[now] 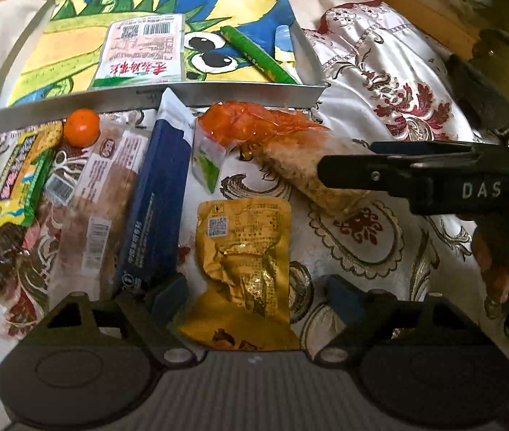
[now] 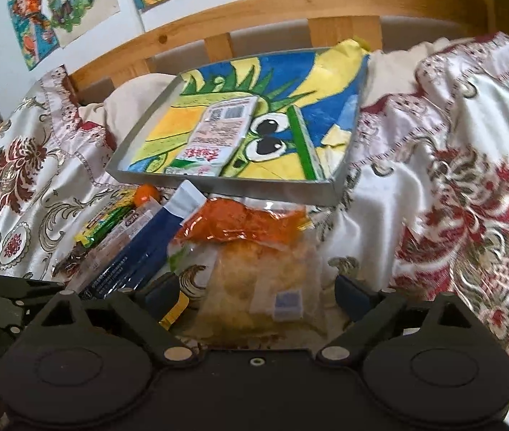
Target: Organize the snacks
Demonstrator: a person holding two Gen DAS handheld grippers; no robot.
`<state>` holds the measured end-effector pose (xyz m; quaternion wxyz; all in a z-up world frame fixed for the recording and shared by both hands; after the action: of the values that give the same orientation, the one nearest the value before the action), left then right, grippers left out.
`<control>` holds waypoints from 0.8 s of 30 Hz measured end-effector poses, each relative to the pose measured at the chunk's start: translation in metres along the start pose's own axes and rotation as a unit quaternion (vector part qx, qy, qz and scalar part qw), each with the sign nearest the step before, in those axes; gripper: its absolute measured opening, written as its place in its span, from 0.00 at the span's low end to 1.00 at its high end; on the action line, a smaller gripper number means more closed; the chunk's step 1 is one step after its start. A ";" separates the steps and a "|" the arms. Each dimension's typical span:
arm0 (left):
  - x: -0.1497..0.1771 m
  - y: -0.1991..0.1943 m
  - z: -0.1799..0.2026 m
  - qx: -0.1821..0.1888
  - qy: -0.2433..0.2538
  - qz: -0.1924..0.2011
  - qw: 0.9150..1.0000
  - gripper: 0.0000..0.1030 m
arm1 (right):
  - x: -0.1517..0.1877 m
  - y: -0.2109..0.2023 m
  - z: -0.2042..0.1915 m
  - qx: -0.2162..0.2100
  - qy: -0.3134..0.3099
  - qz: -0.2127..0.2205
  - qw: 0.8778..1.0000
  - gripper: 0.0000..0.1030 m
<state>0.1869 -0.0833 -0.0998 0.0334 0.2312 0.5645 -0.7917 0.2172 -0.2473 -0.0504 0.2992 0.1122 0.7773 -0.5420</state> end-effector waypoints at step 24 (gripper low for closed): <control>-0.001 -0.003 -0.023 0.020 -0.098 -0.002 0.995 0.61 | 0.008 0.023 -0.002 0.050 -0.029 -0.024 0.998 0.70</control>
<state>0.1942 -0.0616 -0.1027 0.0827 0.1520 0.5430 -0.8217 0.2213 -0.2375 -0.0726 0.3030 0.0927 0.7423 -0.5903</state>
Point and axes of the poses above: each gripper's, at about its wrist camera, not at the fingertips, and y roughly the way its jaws point, z to its right, x to its underside, the point moved 6 cm from there along y, roughly the way its jaws point, and after that the axes turned 7 degrees about -z, right-handed, at the moved point
